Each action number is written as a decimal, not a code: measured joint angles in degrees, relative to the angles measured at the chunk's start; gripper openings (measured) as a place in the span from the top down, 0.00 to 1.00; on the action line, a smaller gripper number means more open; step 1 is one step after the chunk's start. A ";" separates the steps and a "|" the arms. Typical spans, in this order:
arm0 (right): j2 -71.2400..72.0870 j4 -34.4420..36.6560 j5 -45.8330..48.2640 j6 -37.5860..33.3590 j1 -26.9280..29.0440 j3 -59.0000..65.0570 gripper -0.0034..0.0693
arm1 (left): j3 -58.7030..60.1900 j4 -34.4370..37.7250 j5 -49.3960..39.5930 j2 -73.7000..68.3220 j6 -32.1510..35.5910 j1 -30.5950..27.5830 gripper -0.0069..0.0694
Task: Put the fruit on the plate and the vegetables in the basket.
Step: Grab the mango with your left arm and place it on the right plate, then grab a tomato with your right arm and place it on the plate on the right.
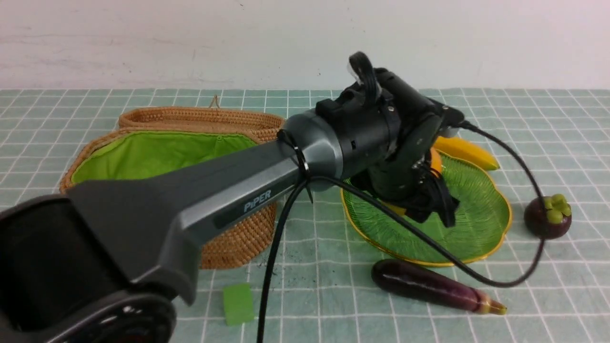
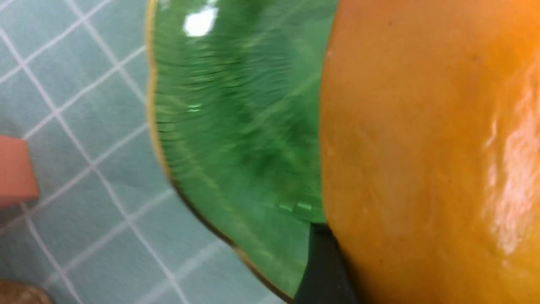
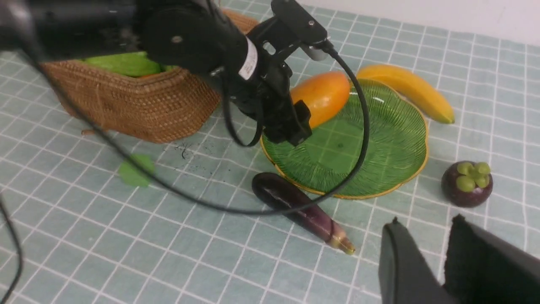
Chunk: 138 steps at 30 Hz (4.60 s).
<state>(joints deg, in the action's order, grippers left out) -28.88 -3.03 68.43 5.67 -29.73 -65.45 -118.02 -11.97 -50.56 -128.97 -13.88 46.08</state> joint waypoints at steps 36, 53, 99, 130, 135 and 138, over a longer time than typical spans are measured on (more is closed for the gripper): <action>-36.09 0.67 -3.26 -10.12 0.00 0.05 0.68 | 25.78 5.84 -18.81 53.05 1.95 -1.61 0.93; -65.00 1.91 -11.54 -31.37 1.96 0.05 0.46 | 80.12 15.25 5.47 104.65 7.53 -1.61 0.93; -52.83 11.15 -17.40 -20.28 13.59 -3.18 0.53 | 80.49 16.61 16.61 105.20 7.68 -1.61 0.93; -90.61 42.20 -31.95 -64.01 -10.58 -49.22 0.48 | 80.22 -16.55 12.43 105.20 -28.28 -1.61 0.93; -93.18 36.64 -30.94 -62.78 -11.99 -49.77 0.11 | 80.22 -16.55 12.74 105.20 -28.29 -1.61 0.93; -90.87 32.25 -26.59 -56.91 -11.76 -49.78 0.04 | 80.22 -16.55 13.16 105.20 -27.46 -1.61 0.93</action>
<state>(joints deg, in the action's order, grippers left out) -119.75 29.22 41.84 -51.24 -41.49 -115.23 -37.80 -28.52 -37.39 -23.77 -41.34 44.47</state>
